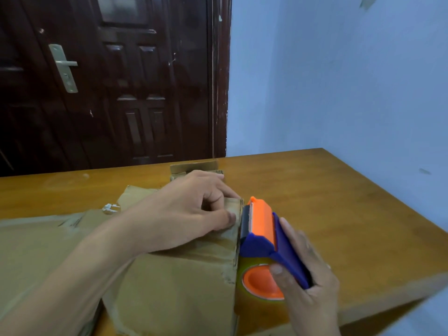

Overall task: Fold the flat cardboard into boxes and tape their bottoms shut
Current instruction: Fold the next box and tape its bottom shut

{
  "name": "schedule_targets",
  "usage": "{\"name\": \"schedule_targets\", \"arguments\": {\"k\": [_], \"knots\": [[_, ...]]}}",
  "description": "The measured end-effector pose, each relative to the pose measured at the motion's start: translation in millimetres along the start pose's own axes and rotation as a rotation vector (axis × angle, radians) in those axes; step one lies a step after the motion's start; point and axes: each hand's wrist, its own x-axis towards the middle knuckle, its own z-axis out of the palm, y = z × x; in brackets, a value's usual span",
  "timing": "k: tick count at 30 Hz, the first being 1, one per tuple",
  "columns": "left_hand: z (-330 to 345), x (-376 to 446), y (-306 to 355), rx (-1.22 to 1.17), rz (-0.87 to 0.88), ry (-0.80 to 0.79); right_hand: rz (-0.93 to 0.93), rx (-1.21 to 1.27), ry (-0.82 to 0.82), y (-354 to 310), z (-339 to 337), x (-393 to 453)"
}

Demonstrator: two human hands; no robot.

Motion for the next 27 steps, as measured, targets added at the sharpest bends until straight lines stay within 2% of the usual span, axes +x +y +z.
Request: {"name": "schedule_targets", "arguments": {"k": [4, 8, 11, 14, 18, 22, 27], "knots": [[1, -3, 2, -0.008, -0.041, 0.132, 0.020, -0.015, 0.001, 2, -1, 0], [8, -11, 15, 0.235, 0.133, 0.291, 0.000, -0.033, -0.024, 0, -2, 2], [13, -22, 23, 0.261, 0.160, 0.325, 0.023, -0.028, -0.054, 2, -4, -2], [18, -39, 12, 0.317, 0.266, 0.324, 0.015, -0.021, -0.079, 1, -6, -3], [25, -65, 2, 0.378, 0.357, 0.232, -0.052, -0.041, -0.076, -1, -6, -2], [36, -74, 2, 0.614, 0.294, 0.201, -0.019, -0.007, -0.070, 2, -6, -4], [48, -74, 13, 0.650, 0.190, 0.266, -0.011, -0.029, -0.088, 3, -6, -5]]}}
